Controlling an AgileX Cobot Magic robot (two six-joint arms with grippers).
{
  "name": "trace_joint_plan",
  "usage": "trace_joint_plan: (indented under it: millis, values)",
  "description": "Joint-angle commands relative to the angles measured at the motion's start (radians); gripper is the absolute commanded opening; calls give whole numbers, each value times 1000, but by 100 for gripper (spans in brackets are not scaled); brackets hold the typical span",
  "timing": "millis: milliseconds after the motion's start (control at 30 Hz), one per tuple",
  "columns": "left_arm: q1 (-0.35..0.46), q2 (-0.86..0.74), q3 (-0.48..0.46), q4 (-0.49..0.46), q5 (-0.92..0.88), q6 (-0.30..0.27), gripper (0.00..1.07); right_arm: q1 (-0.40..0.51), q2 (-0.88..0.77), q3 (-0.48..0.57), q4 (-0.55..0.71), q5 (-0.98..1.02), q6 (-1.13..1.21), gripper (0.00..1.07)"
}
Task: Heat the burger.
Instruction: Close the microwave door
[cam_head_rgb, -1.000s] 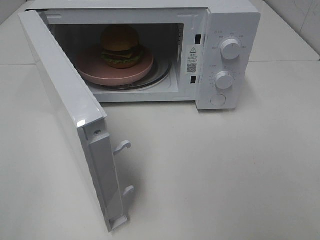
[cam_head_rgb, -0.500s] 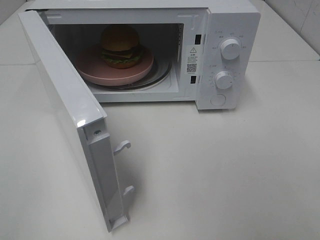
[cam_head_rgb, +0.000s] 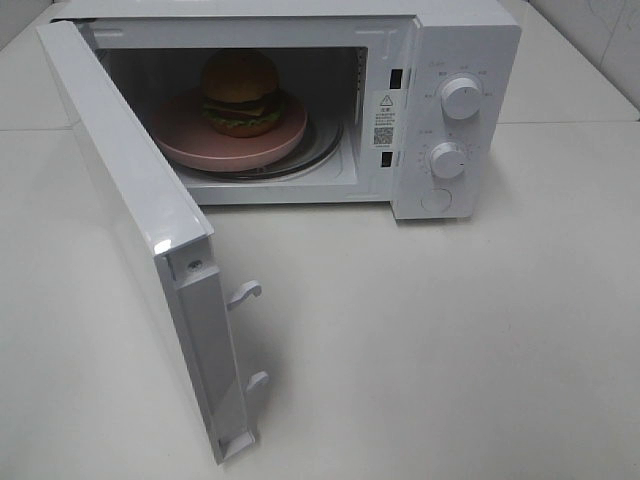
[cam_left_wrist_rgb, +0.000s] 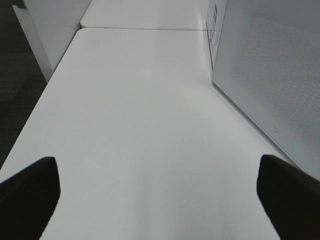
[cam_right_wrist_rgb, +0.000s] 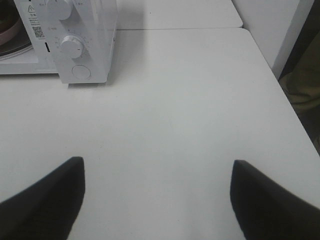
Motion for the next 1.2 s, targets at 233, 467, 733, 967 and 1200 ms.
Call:
trace_joint_plan:
  millis: [233,467,733,967,1200]
  values:
    - [-4,50,0,1,-266,80,51,-4,-30,-1,7,-6,-1,76]
    - [-4,242,137,-60,-642,72,1,-4,-30,-1,7,-6,-1,76]
    - [-4,470,208,-152,-993,72,1,-4,-30,-1,7,-6,-1,76]
    - [-4,777,208,-148,-1155,61,1,-4,-30,-1,7,-6,-1,76]
    - [-4,914,208,95,-1320,-173,1,-4,-30,-1,7,-6,-1,76]
